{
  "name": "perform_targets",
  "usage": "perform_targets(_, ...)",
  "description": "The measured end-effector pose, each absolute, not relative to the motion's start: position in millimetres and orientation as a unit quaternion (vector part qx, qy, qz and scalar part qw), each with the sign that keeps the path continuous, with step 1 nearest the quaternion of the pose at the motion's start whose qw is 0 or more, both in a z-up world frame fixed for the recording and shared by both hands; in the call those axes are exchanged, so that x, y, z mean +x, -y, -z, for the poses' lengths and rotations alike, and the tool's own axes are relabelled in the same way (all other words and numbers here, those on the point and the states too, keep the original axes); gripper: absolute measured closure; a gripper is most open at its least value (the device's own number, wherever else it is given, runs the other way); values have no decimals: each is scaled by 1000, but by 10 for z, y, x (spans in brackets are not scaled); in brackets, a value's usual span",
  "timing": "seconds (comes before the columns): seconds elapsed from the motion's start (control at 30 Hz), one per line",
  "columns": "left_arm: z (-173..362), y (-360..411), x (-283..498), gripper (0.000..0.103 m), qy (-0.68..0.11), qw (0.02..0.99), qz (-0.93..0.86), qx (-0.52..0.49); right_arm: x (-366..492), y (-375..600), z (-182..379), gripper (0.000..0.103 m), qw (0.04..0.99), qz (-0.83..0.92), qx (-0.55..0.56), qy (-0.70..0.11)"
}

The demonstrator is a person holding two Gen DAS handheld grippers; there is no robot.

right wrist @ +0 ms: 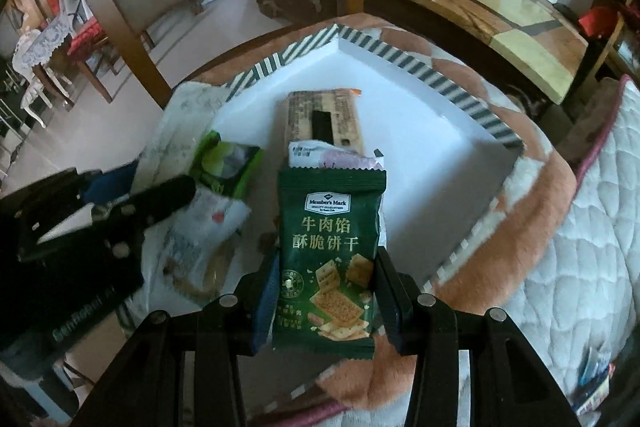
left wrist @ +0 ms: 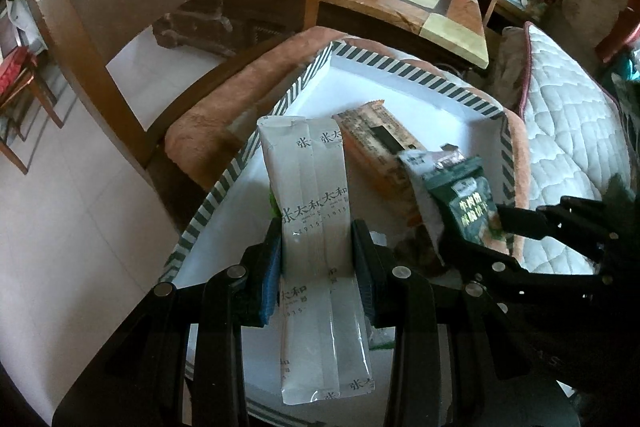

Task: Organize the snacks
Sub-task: 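Carry the white bar and green cracker pack over the white tray with both grippers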

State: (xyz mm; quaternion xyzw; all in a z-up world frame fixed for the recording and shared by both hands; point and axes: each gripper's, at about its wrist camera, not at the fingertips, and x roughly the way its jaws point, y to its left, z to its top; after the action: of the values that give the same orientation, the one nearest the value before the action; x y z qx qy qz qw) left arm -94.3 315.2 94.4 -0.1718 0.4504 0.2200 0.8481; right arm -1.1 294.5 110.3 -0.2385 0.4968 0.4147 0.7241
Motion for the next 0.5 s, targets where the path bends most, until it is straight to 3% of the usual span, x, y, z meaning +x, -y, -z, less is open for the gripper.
perform_targets(0.2,-902,-3218,-901,70,-453,845,-226,-174,12,-3060,-1062,59,716,-429,-217,-506)
perform_targets(0.33,-913,-3208,-916,69,-450,846,-223,-180,28,-2921,-1081,52,715,-437,-169,-519)
perform_targets(0.4,-948,-3179,-932,65,-446,847,-225,-179,-19,-2845,-1142,51,716,-443,-161,-515)
perform_targets(0.5,-1023,-3127,-980,52,-437,852,-223,-181,-81,-2723,-1228,49,722,-442,-158,-508)
